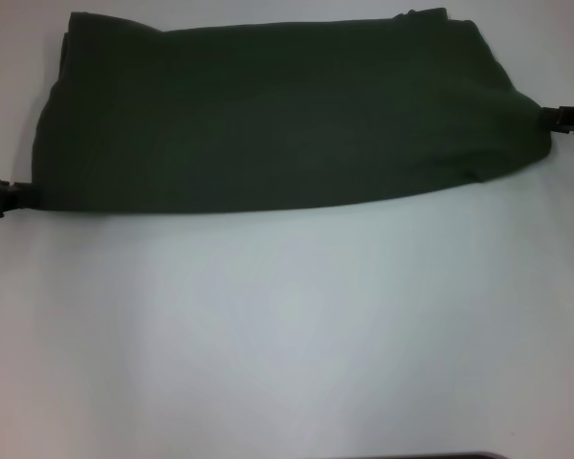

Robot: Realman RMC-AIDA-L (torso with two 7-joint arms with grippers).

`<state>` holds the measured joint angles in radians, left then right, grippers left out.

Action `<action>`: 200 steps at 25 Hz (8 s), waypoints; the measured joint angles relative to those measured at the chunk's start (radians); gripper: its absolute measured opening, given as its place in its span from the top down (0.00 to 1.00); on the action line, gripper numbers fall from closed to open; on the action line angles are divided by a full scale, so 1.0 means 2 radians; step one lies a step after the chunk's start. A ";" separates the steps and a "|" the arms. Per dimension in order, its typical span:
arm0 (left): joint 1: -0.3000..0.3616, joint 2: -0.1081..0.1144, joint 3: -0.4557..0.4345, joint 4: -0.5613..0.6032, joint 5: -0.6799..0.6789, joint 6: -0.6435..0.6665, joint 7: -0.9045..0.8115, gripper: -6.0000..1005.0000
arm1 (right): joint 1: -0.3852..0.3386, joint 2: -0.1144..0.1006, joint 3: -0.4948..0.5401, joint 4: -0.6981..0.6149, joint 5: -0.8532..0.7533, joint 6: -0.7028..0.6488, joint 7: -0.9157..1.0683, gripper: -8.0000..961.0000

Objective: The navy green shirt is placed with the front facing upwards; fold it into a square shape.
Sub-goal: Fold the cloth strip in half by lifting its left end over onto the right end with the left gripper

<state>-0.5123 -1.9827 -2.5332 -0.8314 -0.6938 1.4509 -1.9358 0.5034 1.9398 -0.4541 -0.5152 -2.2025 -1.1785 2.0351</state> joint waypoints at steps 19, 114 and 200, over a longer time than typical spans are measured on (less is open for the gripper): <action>-0.002 -0.004 0.000 -0.002 -0.003 -0.002 0.001 0.99 | -0.003 0.002 -0.005 0.000 -0.022 -0.018 -0.001 0.53; 0.056 -0.025 -0.012 -0.038 -0.006 0.075 0.053 0.99 | -0.101 -0.020 -0.003 -0.003 -0.021 -0.218 -0.116 0.96; 0.039 -0.024 -0.056 -0.071 0.009 0.159 0.032 0.55 | -0.090 -0.032 0.058 -0.078 -0.073 -0.261 -0.048 0.17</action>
<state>-0.4340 -2.0308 -2.6452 -0.9739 -0.6762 1.7681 -1.8721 0.3227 1.8756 -0.3388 -0.6709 -2.3485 -1.6996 1.9396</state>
